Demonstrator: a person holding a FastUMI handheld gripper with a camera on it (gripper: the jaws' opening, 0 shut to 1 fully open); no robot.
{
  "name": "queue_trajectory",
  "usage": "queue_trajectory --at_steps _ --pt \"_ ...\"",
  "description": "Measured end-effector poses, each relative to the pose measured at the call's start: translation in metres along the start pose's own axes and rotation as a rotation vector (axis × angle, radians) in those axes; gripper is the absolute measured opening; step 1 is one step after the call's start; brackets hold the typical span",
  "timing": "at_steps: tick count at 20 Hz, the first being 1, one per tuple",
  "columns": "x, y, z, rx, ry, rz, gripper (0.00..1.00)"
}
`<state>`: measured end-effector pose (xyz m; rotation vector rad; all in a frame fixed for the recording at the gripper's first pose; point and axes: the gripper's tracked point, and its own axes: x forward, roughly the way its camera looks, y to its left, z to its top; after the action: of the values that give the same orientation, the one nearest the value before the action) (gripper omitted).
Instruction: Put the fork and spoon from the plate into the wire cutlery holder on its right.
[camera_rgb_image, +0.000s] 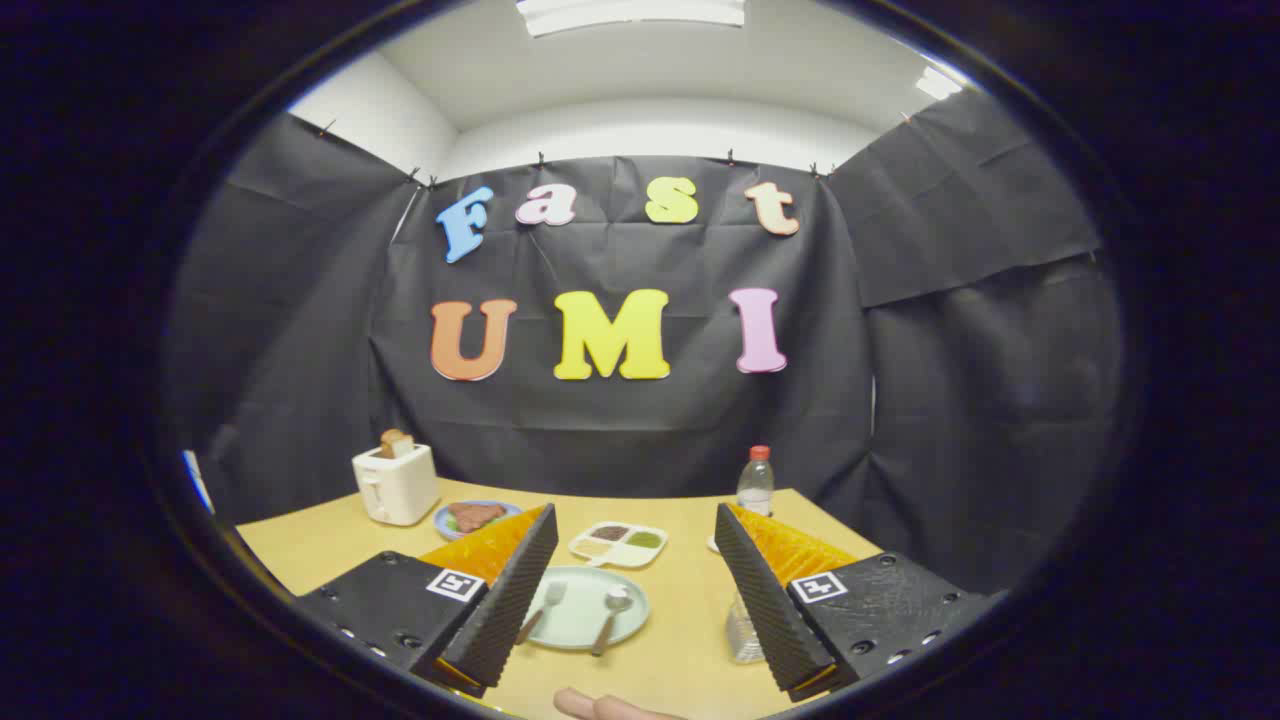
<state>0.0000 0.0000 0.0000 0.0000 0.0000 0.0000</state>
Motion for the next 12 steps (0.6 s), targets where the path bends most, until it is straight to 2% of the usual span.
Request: queue_trajectory --at_steps 12 --pt "-0.016 0.011 0.002 -0.015 -0.01 0.006 0.95"
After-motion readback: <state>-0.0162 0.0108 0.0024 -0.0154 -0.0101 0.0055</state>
